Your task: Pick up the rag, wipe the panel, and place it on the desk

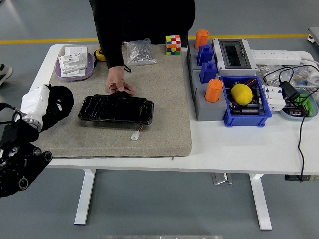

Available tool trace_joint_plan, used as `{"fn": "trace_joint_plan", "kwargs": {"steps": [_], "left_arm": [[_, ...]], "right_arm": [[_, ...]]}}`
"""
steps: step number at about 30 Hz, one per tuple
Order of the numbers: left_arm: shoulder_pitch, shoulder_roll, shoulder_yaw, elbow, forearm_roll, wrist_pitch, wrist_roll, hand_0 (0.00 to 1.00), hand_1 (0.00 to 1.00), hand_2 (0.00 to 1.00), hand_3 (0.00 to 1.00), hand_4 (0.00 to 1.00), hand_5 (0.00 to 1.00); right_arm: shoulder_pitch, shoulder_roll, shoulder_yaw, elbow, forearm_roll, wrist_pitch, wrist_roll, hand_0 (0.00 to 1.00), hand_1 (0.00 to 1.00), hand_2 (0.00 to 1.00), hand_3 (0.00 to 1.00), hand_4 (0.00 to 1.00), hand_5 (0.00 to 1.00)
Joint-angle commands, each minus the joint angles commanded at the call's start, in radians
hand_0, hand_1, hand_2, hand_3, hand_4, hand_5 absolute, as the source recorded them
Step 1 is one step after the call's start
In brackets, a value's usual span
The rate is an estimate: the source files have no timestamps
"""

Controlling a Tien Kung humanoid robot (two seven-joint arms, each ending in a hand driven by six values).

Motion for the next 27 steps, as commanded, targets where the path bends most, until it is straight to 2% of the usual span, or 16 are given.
{"fn": "trace_joint_plan", "kwargs": {"steps": [5,6,11,12,17,18,23,24,27], "left_arm": [[0.01,0.0,0.001,0.02,-0.008,0.006,-0.032,0.295,0.263,0.576,0.447,0.002,0.002],[0.013,0.0,0.002,0.031,-0.013,0.003,-0.035,0.349,0.388,0.609,0.495,0.002,0.002],[0.025,0.002,0.006,0.048,-0.01,0.004,-0.044,0.349,0.388,0.609,0.495,0.002,0.002],[0.026,0.001,0.005,0.05,-0.005,0.002,-0.043,0.356,0.485,0.657,0.509,0.002,0.002],[0.027,0.0,0.0,0.055,0.007,0.0,-0.038,0.356,0.485,0.657,0.509,0.002,0.002],[0.026,0.001,0.001,0.055,0.01,0.0,-0.037,0.378,0.574,0.667,0.53,0.164,0.002],[0.027,0.006,0.002,0.05,0.007,-0.005,-0.036,0.378,0.574,0.667,0.53,0.164,0.002],[0.028,0.007,0.001,0.046,0.011,-0.008,-0.034,0.408,0.622,0.669,0.529,0.287,0.002],[0.029,0.011,-0.004,0.043,0.004,-0.017,-0.031,0.408,0.622,0.669,0.529,0.287,0.002]], "right_arm": [[0.0,0.002,0.003,0.0,0.0,0.0,-0.001,0.703,0.586,0.68,0.629,0.998,0.633],[0.0,0.002,0.003,0.0,-0.001,0.0,-0.001,0.703,0.586,0.68,0.628,0.998,0.633],[0.001,0.004,0.004,0.001,0.001,0.0,0.0,0.703,0.586,0.68,0.628,0.998,0.633],[0.0,0.004,0.004,0.0,0.001,0.0,0.0,0.708,0.586,0.68,0.627,0.998,0.632],[0.0,0.005,0.005,0.0,0.0,0.001,-0.001,0.708,0.586,0.68,0.627,0.998,0.632],[0.001,0.005,0.005,0.0,0.001,0.0,-0.001,0.704,0.586,0.679,0.626,0.998,0.629],[0.003,0.004,0.005,0.001,0.001,-0.001,-0.001,0.704,0.586,0.679,0.626,0.998,0.629],[0.003,0.005,0.006,0.0,0.001,-0.001,-0.001,0.704,0.585,0.679,0.626,0.998,0.629],[0.003,0.005,0.008,0.0,0.0,0.0,-0.001,0.704,0.585,0.679,0.626,0.998,0.629]]}}
